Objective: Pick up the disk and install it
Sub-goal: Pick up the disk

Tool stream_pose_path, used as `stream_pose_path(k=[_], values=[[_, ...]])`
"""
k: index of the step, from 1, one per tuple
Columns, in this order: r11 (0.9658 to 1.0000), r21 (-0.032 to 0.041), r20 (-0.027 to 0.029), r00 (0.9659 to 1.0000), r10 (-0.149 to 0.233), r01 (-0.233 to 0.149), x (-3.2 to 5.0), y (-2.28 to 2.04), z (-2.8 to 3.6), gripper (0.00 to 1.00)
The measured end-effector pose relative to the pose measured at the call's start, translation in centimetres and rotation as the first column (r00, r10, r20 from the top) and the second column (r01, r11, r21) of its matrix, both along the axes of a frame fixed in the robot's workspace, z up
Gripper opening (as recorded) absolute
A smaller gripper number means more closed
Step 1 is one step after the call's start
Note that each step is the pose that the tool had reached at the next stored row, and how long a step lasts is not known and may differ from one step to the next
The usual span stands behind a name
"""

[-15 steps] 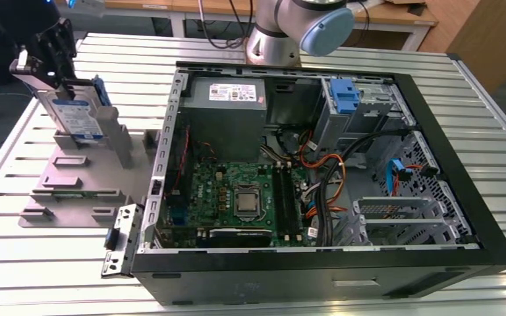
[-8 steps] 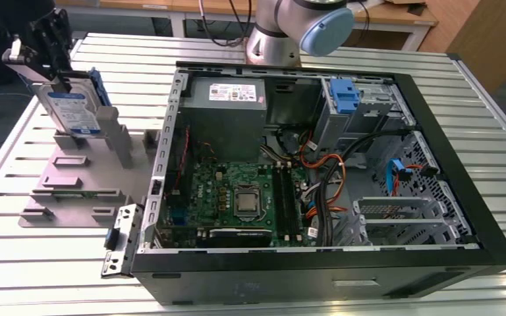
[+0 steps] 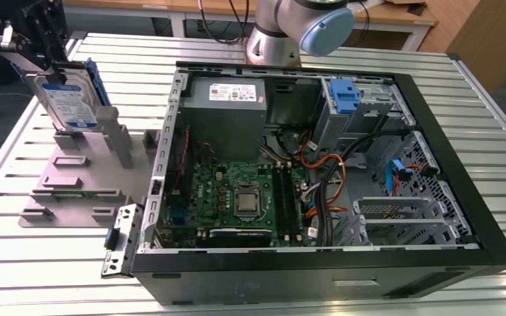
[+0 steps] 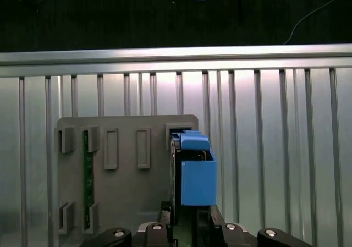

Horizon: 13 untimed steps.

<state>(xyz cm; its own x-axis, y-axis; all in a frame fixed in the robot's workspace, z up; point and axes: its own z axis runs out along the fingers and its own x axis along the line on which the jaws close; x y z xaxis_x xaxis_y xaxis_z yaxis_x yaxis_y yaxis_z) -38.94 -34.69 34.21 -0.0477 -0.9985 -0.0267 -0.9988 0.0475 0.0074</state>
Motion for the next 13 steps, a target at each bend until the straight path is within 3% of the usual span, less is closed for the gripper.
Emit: stream_pose_path(k=[13], values=[[1.0,-0.0008,-0.0008,1.0,0.0,0.0,0.0,0.0,0.15,0.35]])
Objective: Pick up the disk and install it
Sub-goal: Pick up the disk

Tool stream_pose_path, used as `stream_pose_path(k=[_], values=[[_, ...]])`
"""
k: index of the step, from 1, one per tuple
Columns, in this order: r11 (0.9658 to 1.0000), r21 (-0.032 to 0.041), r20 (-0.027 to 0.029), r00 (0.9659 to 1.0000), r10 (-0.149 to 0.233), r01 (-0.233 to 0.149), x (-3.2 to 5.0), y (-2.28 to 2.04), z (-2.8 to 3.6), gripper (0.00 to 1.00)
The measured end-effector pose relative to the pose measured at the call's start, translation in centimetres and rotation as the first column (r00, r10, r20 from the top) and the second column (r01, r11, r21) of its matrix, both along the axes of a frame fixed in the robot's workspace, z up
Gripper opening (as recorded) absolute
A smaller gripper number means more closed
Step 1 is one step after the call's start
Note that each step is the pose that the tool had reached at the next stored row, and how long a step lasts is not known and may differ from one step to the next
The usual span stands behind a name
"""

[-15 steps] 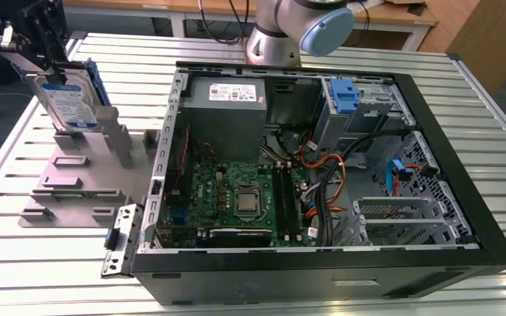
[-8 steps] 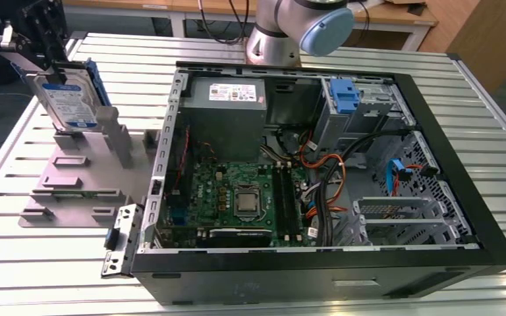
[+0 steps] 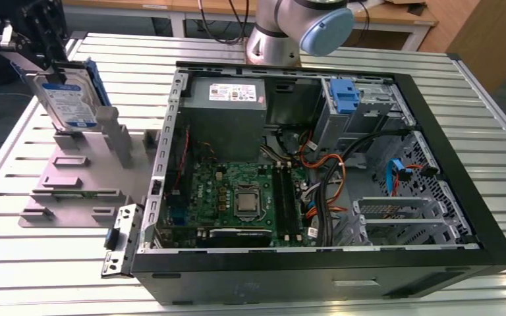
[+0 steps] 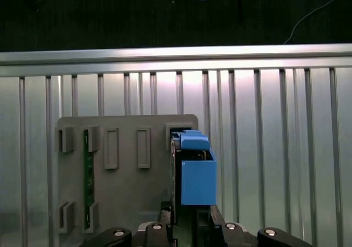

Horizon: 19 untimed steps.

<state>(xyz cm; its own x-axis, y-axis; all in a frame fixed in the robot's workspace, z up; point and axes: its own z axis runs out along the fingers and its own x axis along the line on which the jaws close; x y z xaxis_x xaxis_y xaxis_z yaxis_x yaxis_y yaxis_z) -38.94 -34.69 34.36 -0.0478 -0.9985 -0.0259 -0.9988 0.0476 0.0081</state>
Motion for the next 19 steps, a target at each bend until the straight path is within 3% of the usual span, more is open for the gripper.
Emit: stream_pose_path(k=[10,19], values=[[1.0,0.0002,0.0005,1.0,0.0,0.0,0.0,0.0,1.96,0.35],[1.0,0.0002,0.0015,1.0,0.003,-0.003,-0.03,0.0,2.94,0.35]])
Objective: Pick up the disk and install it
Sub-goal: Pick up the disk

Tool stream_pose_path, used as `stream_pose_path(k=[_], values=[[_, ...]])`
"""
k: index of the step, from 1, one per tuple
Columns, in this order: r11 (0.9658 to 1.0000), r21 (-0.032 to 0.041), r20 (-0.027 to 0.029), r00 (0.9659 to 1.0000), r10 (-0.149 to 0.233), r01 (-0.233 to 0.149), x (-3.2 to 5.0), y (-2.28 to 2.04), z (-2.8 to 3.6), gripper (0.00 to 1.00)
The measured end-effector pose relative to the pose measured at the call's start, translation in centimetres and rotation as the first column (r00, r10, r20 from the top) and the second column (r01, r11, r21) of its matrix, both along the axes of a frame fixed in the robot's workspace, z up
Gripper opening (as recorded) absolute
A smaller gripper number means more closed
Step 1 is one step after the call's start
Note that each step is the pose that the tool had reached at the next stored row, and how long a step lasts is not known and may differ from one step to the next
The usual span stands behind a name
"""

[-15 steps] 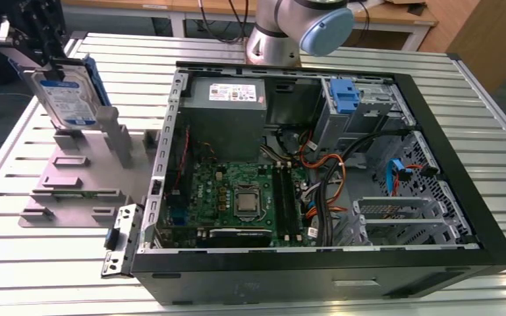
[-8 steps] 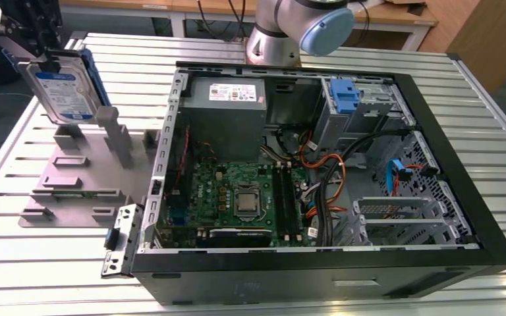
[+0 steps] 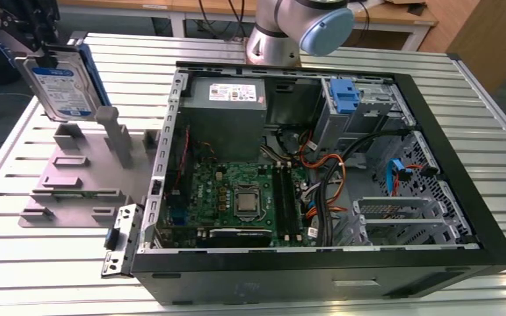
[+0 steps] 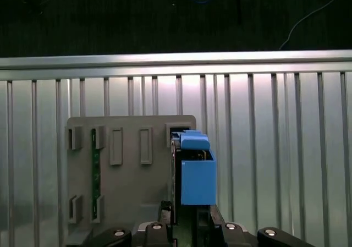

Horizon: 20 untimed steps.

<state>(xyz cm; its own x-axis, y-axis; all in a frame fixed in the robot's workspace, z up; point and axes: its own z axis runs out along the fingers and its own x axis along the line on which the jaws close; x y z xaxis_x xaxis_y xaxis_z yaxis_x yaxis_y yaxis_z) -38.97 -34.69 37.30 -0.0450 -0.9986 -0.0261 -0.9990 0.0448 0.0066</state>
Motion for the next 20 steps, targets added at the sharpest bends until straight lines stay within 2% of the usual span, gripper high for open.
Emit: stream_pose_path(k=[4,12,15,17,20], values=[[1.0,-0.0013,0.0005,1.0,0.0,0.0,-0.01,0.0,0.42,0.35],[0.9997,-0.0249,0.0004,1.0,0.0,0.0,0.0,0.01,1.25,0.35],[0.9996,-0.0283,0.0005,1.0,0.0,0.0,-0.01,0.01,1.43,0.35],[0.9994,-0.0335,0.0009,1.0,0.0,0.0,-0.01,0.05,1.48,0.35],[0.9994,-0.0352,0.0009,1.0,0.0,0.0,-0.01,0.05,1.49,0.35]])
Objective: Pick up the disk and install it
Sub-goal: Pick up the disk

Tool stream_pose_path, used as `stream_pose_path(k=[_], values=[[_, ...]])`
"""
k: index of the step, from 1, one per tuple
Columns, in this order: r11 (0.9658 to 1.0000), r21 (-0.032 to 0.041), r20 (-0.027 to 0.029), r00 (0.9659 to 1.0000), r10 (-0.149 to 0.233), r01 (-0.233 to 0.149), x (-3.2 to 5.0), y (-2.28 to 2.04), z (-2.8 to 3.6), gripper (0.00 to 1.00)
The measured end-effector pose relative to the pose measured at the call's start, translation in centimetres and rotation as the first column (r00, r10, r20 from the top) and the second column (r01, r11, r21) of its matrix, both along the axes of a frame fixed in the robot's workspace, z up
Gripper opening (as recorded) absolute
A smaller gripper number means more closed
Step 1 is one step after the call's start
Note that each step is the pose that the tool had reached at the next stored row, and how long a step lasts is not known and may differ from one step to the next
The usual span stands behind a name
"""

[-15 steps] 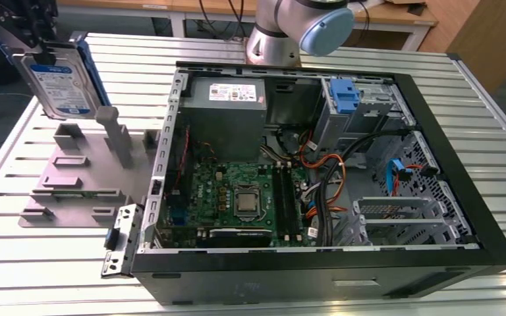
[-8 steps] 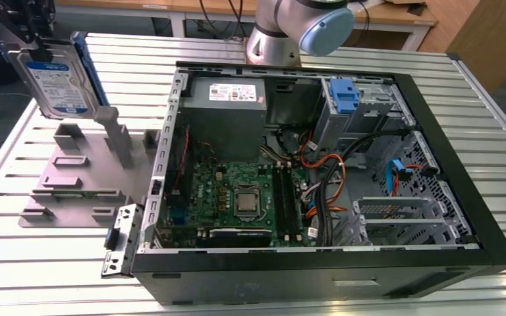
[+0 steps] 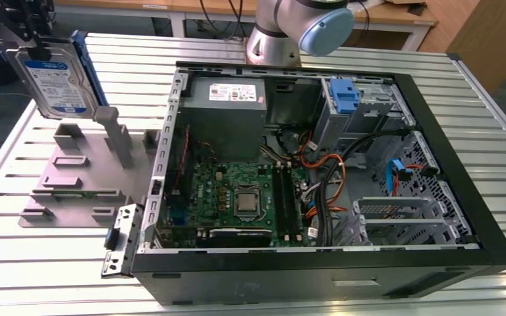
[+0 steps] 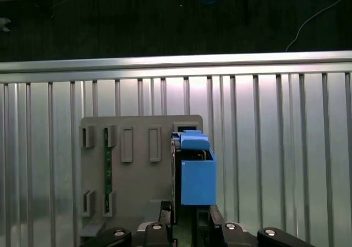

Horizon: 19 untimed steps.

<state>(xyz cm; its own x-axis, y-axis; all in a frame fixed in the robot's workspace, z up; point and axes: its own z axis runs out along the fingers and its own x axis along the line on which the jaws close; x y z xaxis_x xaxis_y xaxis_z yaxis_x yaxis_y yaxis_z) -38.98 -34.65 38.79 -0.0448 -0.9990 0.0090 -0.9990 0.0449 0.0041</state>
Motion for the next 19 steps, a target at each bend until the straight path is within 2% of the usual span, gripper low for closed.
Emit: stream_pose_path(k=[5,9,14,19], values=[[1.0,-0.0003,-0.0001,1.0,0.0,0.0,0.0,0.01,0.01,0.35],[1.0,-0.0003,-0.0001,1.0,0.0,0.0,0.0,0.01,0.57,0.35],[1.0,-0.0003,-0.0001,1.0,0.0,0.0,0.0,0.01,1.89,0.35],[1.0,-0.0003,0.0,1.0,0.0,0.0,0.0,0.01,3.75,0.35]])
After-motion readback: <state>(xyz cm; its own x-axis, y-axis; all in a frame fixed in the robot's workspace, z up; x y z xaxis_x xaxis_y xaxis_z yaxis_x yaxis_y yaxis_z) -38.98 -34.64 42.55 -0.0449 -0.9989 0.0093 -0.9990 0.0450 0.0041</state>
